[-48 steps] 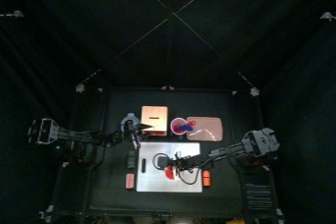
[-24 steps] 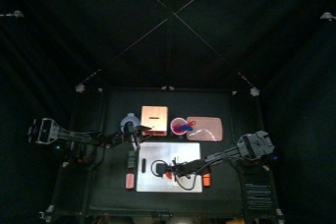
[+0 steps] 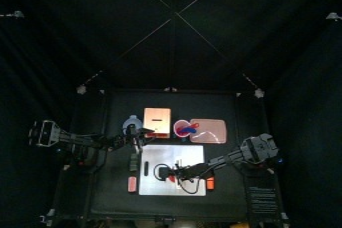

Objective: Get the cutter from the drawer then cut the dough then place the extra dough in the bowl
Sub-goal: Cut the dough

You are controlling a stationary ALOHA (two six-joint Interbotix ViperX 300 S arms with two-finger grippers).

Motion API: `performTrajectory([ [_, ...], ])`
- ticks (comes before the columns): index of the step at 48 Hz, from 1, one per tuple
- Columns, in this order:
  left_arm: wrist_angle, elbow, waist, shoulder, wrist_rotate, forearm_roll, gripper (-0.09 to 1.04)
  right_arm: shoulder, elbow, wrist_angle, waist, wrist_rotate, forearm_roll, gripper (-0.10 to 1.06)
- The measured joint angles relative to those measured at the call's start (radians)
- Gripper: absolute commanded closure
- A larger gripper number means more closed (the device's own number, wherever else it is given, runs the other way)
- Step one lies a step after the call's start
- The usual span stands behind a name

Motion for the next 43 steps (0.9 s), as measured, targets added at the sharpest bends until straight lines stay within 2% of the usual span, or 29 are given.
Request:
performTrajectory([
  [27,0.000,0.012,-0.003,0.000,0.000,-0.014,0.19,0.005,0.018,-0.025,0.000,0.002,-0.018,0.38],
  [34,0.000,0.018,-0.003,0.000,0.000,-0.035,0.19,0.005,0.020,-0.025,0.000,0.002,-0.015,0.31],
  [43,0.000,0.021,-0.006,0.000,-0.002,-0.038,0.18,0.005,0.020,-0.025,0.002,0.002,-0.017,0.15],
])
